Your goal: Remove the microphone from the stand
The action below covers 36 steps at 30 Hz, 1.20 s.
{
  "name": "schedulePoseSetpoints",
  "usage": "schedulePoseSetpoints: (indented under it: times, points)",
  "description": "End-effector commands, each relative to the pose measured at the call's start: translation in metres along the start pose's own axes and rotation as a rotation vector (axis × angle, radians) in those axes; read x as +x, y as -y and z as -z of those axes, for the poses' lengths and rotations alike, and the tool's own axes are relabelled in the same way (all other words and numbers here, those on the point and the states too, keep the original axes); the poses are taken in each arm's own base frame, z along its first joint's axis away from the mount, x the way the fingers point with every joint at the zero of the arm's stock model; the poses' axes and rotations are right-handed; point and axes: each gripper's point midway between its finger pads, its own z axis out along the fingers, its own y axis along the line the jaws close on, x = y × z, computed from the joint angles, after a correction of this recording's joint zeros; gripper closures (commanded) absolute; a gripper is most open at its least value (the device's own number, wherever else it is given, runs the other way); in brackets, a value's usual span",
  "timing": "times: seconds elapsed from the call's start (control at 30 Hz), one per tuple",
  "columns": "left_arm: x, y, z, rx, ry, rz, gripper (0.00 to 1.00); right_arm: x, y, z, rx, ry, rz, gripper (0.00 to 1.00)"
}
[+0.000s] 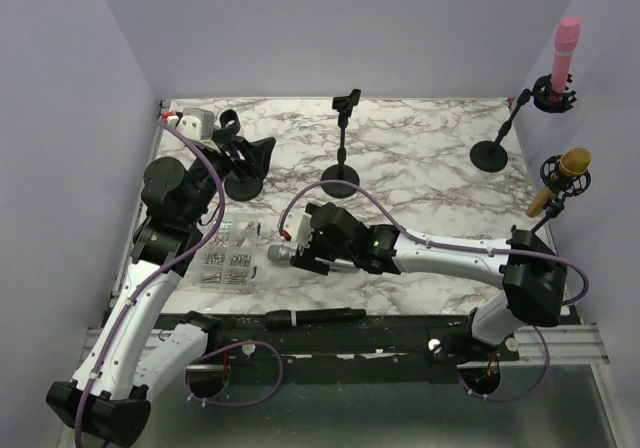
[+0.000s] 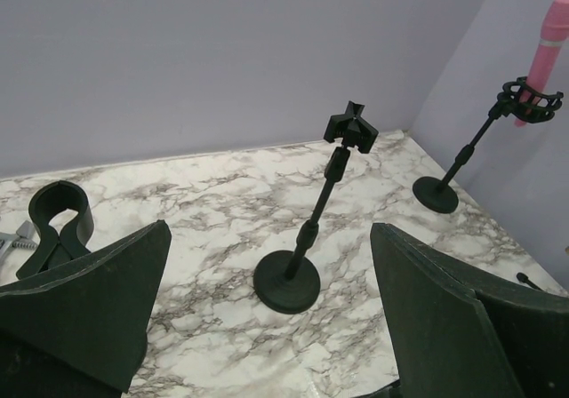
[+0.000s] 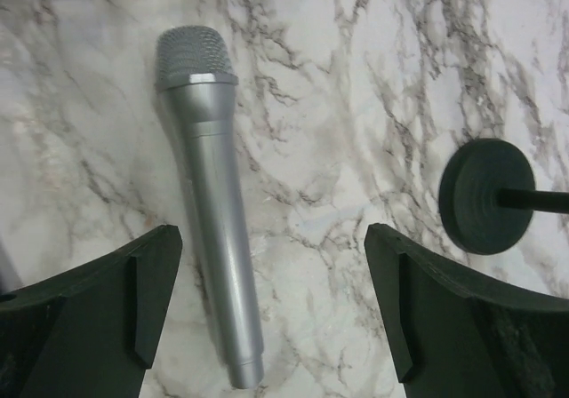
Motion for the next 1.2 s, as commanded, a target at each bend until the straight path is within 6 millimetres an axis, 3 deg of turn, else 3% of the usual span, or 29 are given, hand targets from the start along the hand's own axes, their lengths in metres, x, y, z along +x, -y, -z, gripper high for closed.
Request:
schedulePoseSetpoints:
  times: [0.0, 0.13, 0.2, 0.23, 0.43, 0.63, 0.8, 0.97, 1.17]
  points:
    - [-0.013, 0.007, 0.002, 0.030, 0.025, 0.007, 0.01, -0.034, -0.049, 0.017, -0.190, 0.109, -0.095, 0.08]
    - [-0.012, 0.007, 0.001, 0.027, 0.023, 0.008, 0.01, -0.037, -0.100, 0.023, -0.337, 0.117, -0.112, 0.10]
    - [-0.010, 0.007, 0.000, 0.030, 0.017, 0.010, 0.01, -0.028, -0.125, 0.025, -0.392, 0.082, -0.093, 0.11]
    - [-0.010, 0.007, 0.000, 0.032, 0.013, 0.013, 0.01, -0.011, -0.152, 0.025, -0.431, 0.020, -0.084, 0.12]
    - [-0.010, 0.008, 0.000, 0.034, 0.014, 0.017, 0.01, 0.016, -0.188, 0.021, -0.453, -0.047, -0.089, 0.15]
    - [-0.008, 0.008, -0.002, 0.037, 0.008, 0.021, 0.01, 0.031, -0.179, -0.004, -0.299, -0.111, -0.058, 0.21]
    - [-0.006, 0.008, -0.002, 0.036, 0.004, 0.021, 0.02, 0.043, -0.176, -0.012, -0.247, -0.142, -0.018, 0.30]
    - [-0.008, 0.008, -0.001, 0.036, 0.010, 0.020, 0.01, 0.047, -0.180, -0.011, -0.248, -0.165, 0.024, 0.52]
    - [-0.006, 0.008, -0.003, 0.039, 0.001, 0.025, 0.01, 0.012, -0.163, 0.003, -0.215, -0.074, 0.034, 0.84]
